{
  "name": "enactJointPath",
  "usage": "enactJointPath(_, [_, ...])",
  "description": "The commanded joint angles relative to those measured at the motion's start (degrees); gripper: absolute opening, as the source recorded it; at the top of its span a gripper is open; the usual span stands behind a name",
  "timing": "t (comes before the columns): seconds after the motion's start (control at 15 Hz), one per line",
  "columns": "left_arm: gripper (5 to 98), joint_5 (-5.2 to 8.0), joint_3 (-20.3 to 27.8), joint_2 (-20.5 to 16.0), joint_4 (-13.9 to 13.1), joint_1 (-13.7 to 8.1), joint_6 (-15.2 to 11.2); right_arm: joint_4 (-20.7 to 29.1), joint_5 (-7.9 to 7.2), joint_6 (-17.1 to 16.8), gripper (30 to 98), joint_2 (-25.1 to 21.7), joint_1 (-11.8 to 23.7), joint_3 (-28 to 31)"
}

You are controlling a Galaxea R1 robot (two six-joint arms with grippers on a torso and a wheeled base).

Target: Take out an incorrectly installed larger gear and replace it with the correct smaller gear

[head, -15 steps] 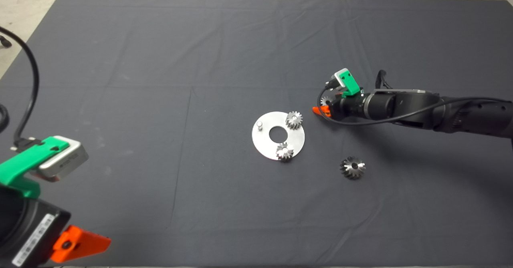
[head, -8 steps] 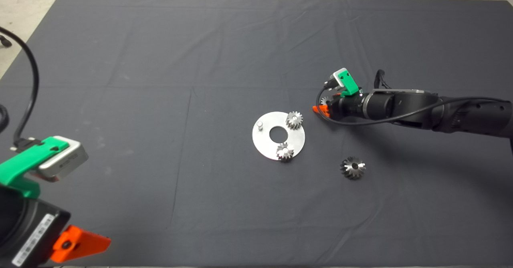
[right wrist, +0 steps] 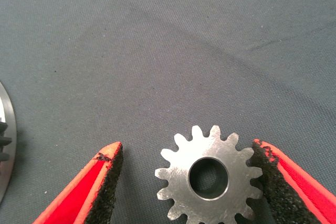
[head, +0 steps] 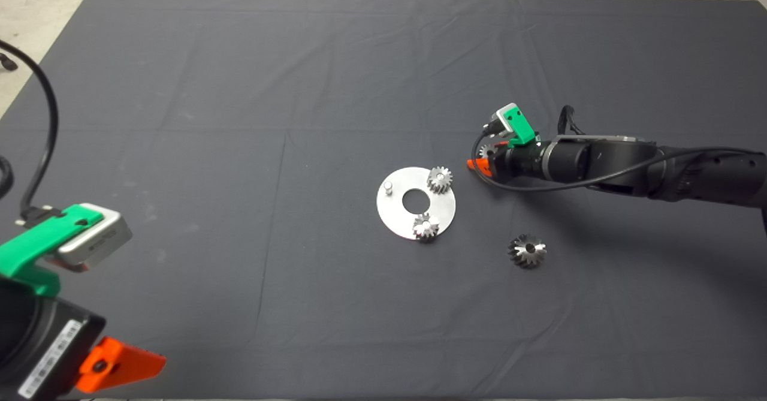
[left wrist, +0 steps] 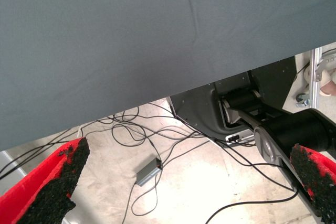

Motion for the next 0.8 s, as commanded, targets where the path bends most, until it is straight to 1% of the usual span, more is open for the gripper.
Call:
enactJointPath(0.0, [98.2, 0.36, 0.69, -0.16, -0.93, -0.48, -0.26, -1.38, 0.25, 0.13, 64.9, -0.47, 0.72, 0.51])
enactJointPath(0.07, [98.2, 0.36, 0.69, -0.16, -0.93, -0.48, -0.26, -1.29, 0.18, 0.22, 62.5, -0.47, 0.72, 0.51])
enactJointPath(0.2, [98.2, 0.36, 0.69, -0.16, -0.93, -0.48, -0.26, -1.29, 0.18, 0.22, 60.5, -0.47, 0.35, 0.51])
enactJointPath(0.47, [98.2, 0.36, 0.69, -0.16, -0.93, -0.48, -0.35, -1.38, 0.18, 0.13, 60.3, -0.89, 0.01, 0.51])
enactJointPath(0.53, [98.2, 0.36, 0.69, -0.16, -0.93, -0.48, -0.27, -1.38, 0.18, 0.10, 57.6, -1.00, 0.10, 0.42])
enactJointPath(0.73, [98.2, 0.36, 0.69, -0.07, -0.93, -0.48, -0.28, -1.38, 0.18, 0.04, 54.7, -1.26, 0.01, 0.33])
